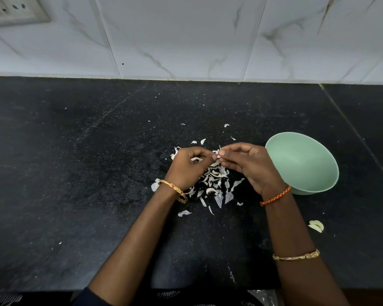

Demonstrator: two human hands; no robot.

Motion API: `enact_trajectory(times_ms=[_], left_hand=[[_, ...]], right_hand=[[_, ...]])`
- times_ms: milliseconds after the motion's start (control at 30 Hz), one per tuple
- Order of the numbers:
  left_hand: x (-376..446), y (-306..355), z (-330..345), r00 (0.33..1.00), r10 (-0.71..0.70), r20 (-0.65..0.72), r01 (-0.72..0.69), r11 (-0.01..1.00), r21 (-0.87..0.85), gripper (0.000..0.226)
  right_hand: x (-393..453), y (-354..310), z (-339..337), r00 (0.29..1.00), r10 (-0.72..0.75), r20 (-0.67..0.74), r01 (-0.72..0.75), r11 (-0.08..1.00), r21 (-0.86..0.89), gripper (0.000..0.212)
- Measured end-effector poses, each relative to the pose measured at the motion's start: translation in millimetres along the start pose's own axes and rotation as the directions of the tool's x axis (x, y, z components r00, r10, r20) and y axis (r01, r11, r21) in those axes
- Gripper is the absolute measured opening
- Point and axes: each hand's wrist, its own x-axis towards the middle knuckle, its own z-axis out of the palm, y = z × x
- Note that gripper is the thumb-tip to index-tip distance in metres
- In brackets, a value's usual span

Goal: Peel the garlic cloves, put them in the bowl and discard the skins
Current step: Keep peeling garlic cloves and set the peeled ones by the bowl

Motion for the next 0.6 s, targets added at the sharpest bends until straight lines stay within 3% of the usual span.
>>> enact_trajectory(times_ms=[233,400,600], left_hand=[[0.0,-0.9,-7.9,0.987,0.156,0.041,-0.161,0.969,0.187,0.007],[1.0,-3.1,-9.2,0.976,0.190,0.106,-0.214,0.923,0.321,0.008],[-4.1,-3.8,-0.4,0.970,0.240,0.039,-0.236,0.893,0.384,0.003]], right_hand=[[-0.6,-3.5,-1.5,0.981,0.186,0.048,-0.191,0.970,0.151,0.009],[-0.2,-2.2,-0.4,0.960,0.263,0.092,-0.277,0.931,0.238,0.015],[-1.8,0.2,4.3,0.953,0.289,0.095,-0.304,0.885,0.353,0.006]])
